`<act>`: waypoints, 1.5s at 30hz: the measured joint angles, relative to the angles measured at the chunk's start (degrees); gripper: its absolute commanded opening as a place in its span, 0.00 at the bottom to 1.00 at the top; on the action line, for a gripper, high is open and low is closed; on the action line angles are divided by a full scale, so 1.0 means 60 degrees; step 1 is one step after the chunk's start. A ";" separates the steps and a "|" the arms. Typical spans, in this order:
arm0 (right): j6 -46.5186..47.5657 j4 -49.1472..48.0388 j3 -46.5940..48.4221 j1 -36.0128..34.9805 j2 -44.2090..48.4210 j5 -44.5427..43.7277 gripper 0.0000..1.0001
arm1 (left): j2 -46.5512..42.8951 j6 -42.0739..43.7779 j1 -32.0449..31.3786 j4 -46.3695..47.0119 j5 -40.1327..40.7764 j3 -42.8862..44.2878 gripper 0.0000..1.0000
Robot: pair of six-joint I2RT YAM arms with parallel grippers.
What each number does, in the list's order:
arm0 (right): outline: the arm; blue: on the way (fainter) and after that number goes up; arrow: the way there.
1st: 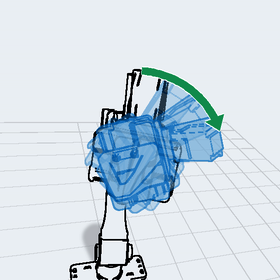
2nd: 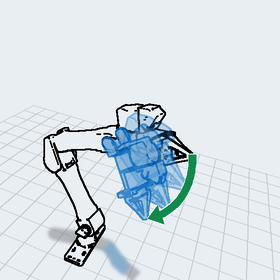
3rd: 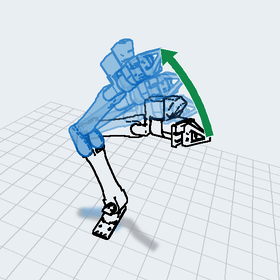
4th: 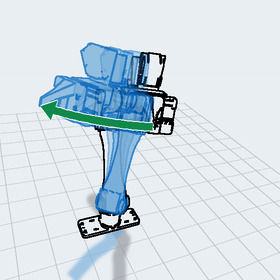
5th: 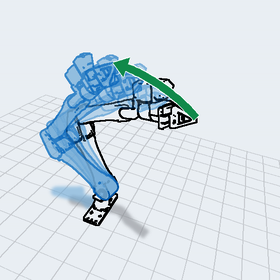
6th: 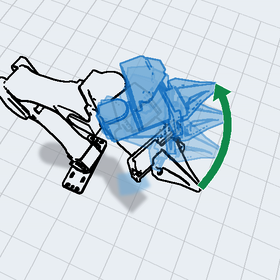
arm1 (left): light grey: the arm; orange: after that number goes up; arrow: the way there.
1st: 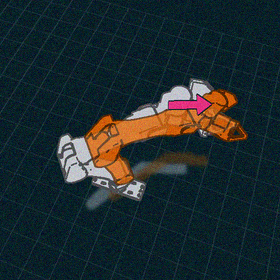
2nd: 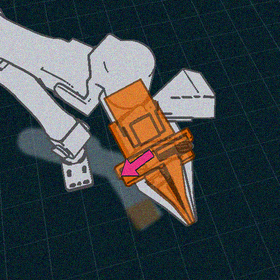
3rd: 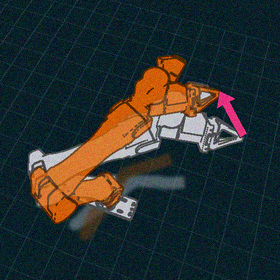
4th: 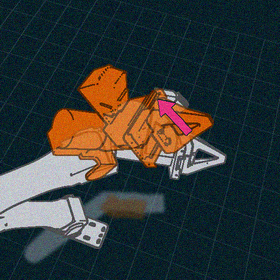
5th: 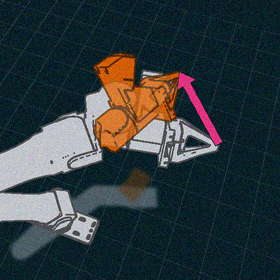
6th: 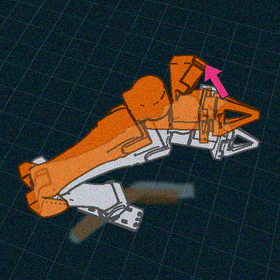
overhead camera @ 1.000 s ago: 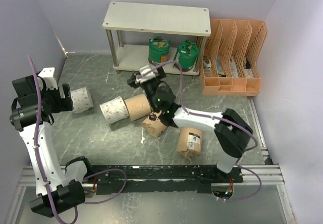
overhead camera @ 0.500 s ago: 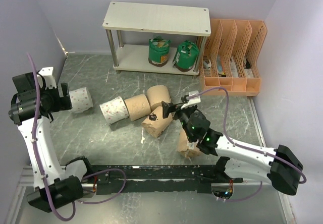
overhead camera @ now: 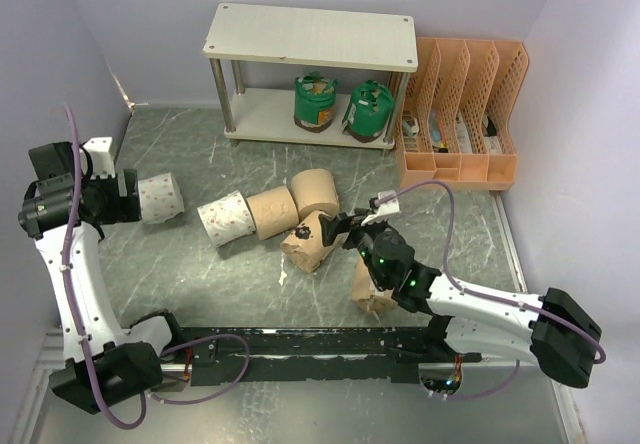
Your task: Place and organize the paper towels onto the shelf
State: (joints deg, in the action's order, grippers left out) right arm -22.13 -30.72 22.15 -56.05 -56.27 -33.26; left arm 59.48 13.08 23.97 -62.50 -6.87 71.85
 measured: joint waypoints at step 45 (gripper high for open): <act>-0.0248 -0.0648 -0.0251 -0.0004 -0.0248 0.0499 1.00 | 0.3592 -0.1490 0.1548 0.4054 -0.3366 -0.1650 0.97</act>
State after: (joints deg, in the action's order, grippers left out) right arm -23.62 -34.61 20.64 -56.07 -57.76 -30.26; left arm 81.03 4.14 33.26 -38.17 -27.07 61.95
